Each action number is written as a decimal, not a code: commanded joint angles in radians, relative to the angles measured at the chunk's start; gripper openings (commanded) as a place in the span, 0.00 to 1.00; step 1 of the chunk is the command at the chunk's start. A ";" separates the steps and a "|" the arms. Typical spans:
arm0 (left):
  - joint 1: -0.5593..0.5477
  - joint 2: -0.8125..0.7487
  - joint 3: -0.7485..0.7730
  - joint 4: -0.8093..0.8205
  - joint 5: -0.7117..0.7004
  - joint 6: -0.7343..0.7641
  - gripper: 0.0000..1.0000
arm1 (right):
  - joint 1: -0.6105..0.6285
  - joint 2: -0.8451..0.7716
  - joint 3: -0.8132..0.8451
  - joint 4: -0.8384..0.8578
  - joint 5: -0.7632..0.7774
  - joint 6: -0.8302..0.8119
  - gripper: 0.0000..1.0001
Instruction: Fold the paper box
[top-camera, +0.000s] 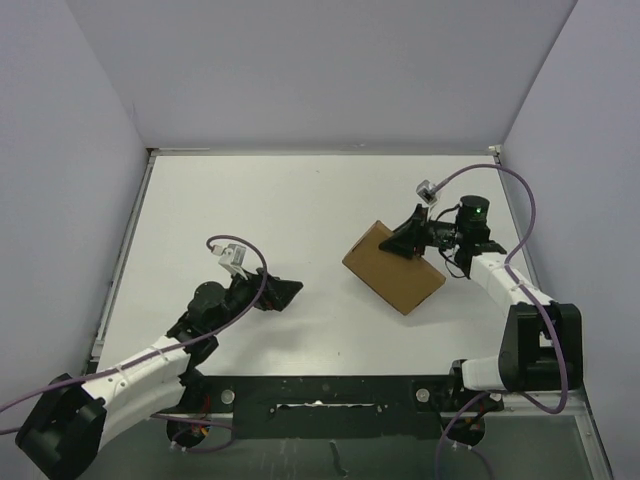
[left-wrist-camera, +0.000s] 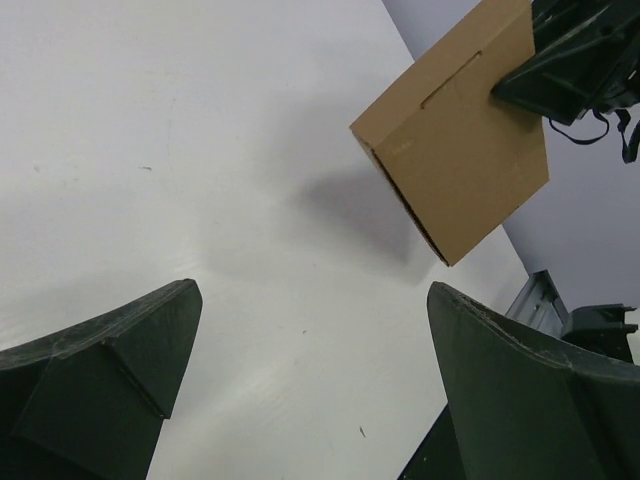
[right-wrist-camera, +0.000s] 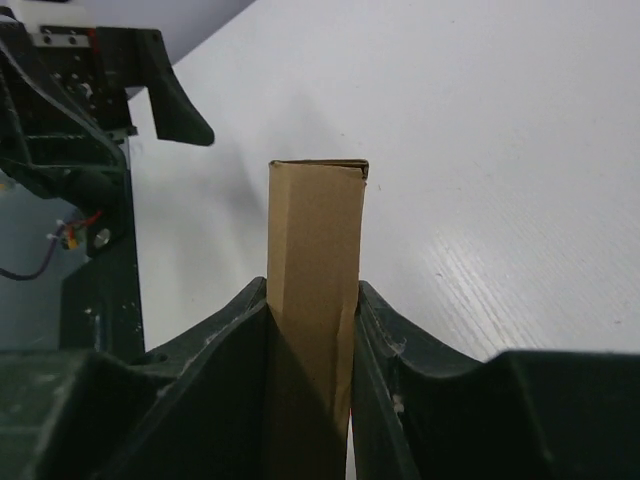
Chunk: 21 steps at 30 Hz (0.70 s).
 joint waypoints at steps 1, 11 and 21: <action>-0.005 0.102 0.054 0.203 0.052 -0.066 0.98 | -0.033 -0.025 -0.045 0.444 -0.157 0.462 0.00; -0.209 0.504 0.200 0.555 -0.108 0.001 0.97 | -0.062 0.090 -0.067 0.725 -0.148 0.833 0.00; -0.298 0.772 0.328 0.744 -0.182 -0.042 0.98 | -0.075 0.119 -0.079 0.790 -0.152 0.898 0.00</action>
